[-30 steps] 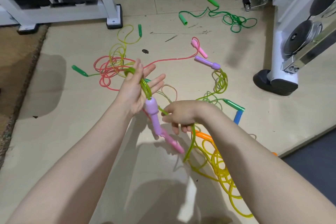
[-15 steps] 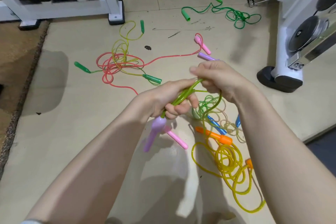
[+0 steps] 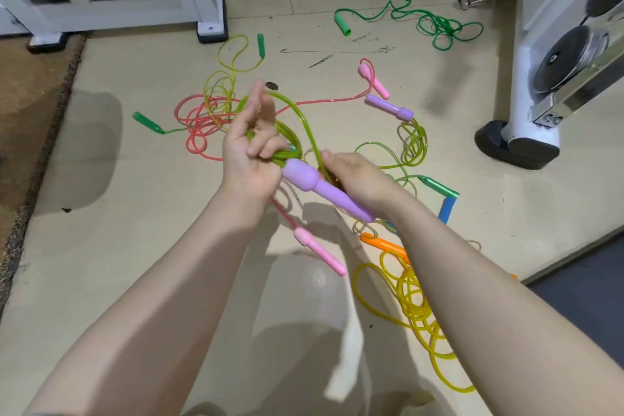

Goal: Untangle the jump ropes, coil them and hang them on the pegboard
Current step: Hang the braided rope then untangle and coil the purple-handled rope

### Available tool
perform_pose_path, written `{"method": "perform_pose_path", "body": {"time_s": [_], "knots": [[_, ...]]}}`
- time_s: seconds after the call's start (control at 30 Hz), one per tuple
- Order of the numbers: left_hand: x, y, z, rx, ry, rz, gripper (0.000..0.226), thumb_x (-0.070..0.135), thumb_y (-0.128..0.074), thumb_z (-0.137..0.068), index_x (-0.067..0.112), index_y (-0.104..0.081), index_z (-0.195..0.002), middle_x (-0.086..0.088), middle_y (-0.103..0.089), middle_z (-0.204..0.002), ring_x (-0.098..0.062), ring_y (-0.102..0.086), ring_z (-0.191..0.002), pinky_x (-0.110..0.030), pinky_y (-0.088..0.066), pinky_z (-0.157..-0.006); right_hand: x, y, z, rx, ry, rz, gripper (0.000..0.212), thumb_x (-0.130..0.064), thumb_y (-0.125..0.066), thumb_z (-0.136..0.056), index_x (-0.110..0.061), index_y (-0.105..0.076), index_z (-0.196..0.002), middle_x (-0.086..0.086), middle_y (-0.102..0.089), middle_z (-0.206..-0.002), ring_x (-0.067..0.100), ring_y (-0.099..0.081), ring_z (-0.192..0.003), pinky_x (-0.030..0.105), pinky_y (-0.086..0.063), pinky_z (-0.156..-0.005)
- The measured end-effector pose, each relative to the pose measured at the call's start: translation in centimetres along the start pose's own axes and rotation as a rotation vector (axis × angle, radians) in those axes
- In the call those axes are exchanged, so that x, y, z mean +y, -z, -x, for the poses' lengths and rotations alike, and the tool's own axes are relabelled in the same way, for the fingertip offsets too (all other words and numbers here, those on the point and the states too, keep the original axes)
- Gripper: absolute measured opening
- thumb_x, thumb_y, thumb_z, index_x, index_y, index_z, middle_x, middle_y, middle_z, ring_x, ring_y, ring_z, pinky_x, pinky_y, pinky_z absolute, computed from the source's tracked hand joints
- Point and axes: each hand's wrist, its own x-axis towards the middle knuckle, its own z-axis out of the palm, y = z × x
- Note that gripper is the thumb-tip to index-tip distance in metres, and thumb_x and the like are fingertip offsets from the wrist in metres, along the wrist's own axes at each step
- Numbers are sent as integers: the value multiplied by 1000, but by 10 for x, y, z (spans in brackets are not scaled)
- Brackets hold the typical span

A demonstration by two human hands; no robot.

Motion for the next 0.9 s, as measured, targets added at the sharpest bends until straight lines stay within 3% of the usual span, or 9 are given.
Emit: {"method": "perform_pose_path", "body": {"time_s": [0.1, 0.23, 0.33, 0.4, 0.47, 0.6, 0.7, 0.8, 0.9], "knots": [[12, 5, -1, 51, -74, 192, 28, 11, -35, -99, 17, -47, -124, -23, -66, -103, -2, -51, -36, -11, -37, -31, 15, -7, 4, -171, -79, 251, 33, -23, -40, -98, -14, -53, -69, -3, -54, -61, 14, -48, -60, 25, -35, -55], [19, 10, -5, 166, -95, 194, 41, 6, -40, -98, 10, -35, -138, -29, -50, -130, -26, -71, -63, -22, -57, -53, 15, -8, 3, -395, -195, 598, 20, -13, -48, -88, -10, -67, -91, 16, -66, -96, 27, -55, -78, 32, -44, -67], [14, 16, -6, 240, -84, -299, 59, 3, -37, -97, 32, -19, -145, -19, -44, -139, -35, -71, -77, -42, -58, -72, -12, -3, 3, -479, -161, 577, 18, -27, -54, -90, -19, -70, -87, 7, -55, -69, 21, -43, -62, 29, -35, -61], [13, 21, -2, 255, -16, -640, 67, 6, -40, -98, 41, -9, -145, -11, -36, -146, -33, -71, -79, -43, -57, -77, -30, 8, 3, -413, -48, 514, 18, -30, -58, -91, -20, -72, -90, 0, -53, -65, 12, -43, -60, 26, -36, -61], [11, 27, 3, 249, 82, -793, 69, 11, -42, -98, 44, -4, -145, -8, -36, -147, -31, -72, -77, -42, -56, -78, -44, 21, 6, -360, 68, 461, 11, -21, -63, -88, -16, -73, -92, -12, -53, -55, 0, -44, -54, 15, -35, -58], [-2, 20, 10, 156, 275, -1055, 59, 18, -40, -100, 39, -11, -147, 1, -63, -117, -22, -70, -58, -40, -54, -73, -47, 35, 6, -170, 184, 373, 5, -16, -69, -82, -16, -70, -78, 2, -52, -61, 10, -41, -59, 23, -30, -55], [-14, 4, 13, -17, 407, -1184, 39, 38, -34, -100, 25, -40, -136, -7, -63, -87, -10, -46, -30, -24, -46, -44, -37, 35, 2, 95, 249, 190, 15, -17, -75, -76, -14, -63, -69, 0, -50, -57, 5, -39, -52, 19, -30, -50], [-18, -6, 11, -91, 569, -1122, 84, 76, -18, -76, 4, -52, -103, -9, -34, -55, -6, -15, -25, -12, -22, -37, -24, 36, 1, 242, 226, -59, 23, -11, -75, -76, -10, -54, -68, -2, -51, -54, -2, -51, -47, 15, -37, -49], [-10, -5, 8, -247, 721, -1020, 83, 78, -38, -64, 6, -66, -97, 5, -29, -43, 1, -15, -25, -6, -19, -36, -13, 33, -1, 226, 215, -103, 24, -9, -72, -79, -17, -51, -72, -2, -43, -56, 4, -41, -50, 17, -32, -52]]}}
